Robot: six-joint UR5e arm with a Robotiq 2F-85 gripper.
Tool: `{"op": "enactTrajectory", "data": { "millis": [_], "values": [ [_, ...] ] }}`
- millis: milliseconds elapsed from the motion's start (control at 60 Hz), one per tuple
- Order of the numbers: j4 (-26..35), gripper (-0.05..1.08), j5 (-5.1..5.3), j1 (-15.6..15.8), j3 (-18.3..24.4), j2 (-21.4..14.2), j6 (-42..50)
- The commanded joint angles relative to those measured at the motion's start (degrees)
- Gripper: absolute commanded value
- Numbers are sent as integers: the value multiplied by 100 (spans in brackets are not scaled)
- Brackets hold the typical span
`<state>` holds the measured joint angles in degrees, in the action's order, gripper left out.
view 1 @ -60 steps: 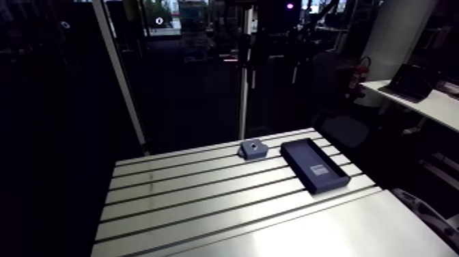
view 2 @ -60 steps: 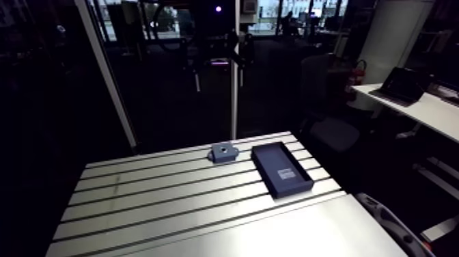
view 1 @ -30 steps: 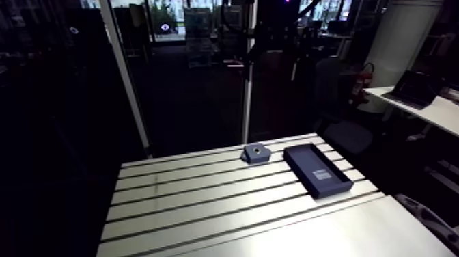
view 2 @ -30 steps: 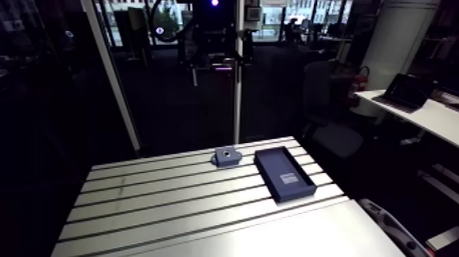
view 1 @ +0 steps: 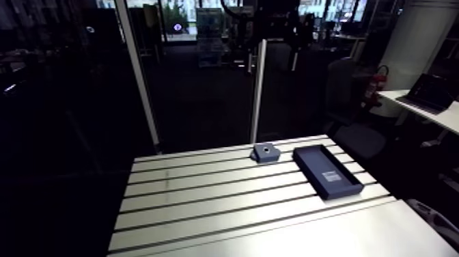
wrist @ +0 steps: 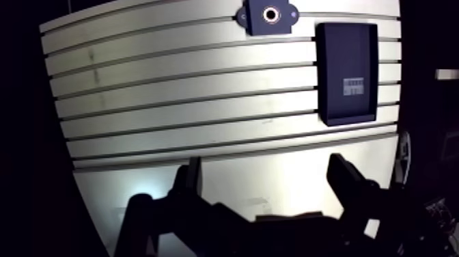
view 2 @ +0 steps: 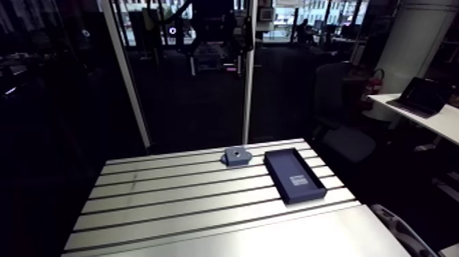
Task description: Pick up the bearing and press it into the housing until flush.
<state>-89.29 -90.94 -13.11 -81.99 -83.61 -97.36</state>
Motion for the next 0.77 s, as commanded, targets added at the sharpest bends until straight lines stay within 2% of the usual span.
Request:
{"op": "enactTrajectory", "data": {
  "millis": [17,433,767],
  "values": [
    [13,0,1,54,-30,16,37],
    [-5,0,1,63,-89,61,36],
    [-23,0,1,193,-162,60,20]
  ]
}}
